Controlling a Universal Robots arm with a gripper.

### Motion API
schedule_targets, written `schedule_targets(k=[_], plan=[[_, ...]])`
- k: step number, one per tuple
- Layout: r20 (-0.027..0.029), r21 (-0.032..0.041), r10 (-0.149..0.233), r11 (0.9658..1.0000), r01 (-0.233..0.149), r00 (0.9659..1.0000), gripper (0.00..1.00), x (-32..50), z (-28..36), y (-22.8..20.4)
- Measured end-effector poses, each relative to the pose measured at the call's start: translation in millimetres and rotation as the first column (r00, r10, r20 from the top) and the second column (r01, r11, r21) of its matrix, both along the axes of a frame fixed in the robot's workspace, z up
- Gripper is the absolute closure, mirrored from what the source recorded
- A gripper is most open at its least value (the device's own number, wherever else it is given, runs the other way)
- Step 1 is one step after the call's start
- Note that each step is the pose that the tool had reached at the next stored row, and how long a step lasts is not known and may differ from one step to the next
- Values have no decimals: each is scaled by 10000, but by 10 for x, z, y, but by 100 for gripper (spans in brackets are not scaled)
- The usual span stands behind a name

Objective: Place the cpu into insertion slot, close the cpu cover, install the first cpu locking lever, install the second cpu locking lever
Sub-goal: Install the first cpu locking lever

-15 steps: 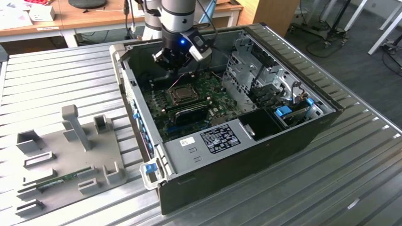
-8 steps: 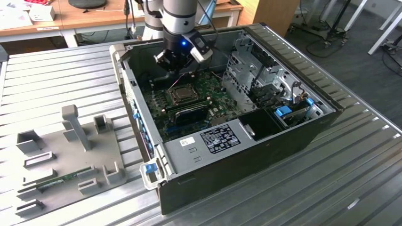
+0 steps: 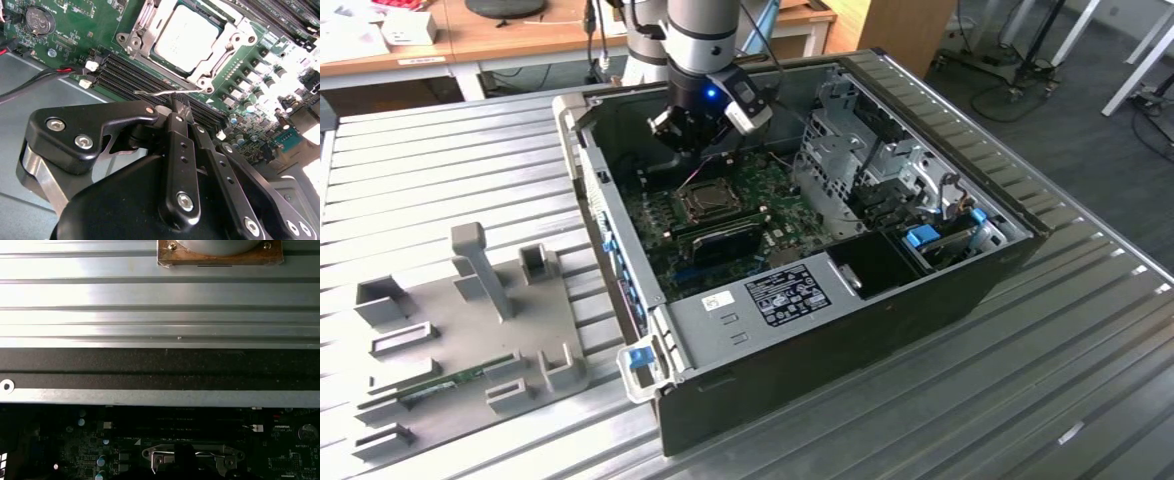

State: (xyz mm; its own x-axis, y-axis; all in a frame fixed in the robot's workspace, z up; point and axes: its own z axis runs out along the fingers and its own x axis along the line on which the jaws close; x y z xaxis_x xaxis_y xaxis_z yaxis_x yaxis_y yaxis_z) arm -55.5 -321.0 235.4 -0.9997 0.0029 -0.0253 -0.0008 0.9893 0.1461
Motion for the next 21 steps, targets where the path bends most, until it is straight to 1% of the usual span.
schedule_targets(k=[8,10,16,18,19,20,21], plan=[[-1,-1,0,10000,0,10000,90,-1,1,7],[-2,-12,-1,10000,1,10000,90,-1,2,7],[-1,-3,-1,10000,1,10000,90,-1,38,7],[0,25,0,10000,0,10000,90,-1,40,5],[-1,59,0,10000,0,10000,90,-1,41,4],[-2,118,0,9999,0,10000,90,-1,41,3],[-1,208,0,9998,0,10000,90,-1,41,1]])
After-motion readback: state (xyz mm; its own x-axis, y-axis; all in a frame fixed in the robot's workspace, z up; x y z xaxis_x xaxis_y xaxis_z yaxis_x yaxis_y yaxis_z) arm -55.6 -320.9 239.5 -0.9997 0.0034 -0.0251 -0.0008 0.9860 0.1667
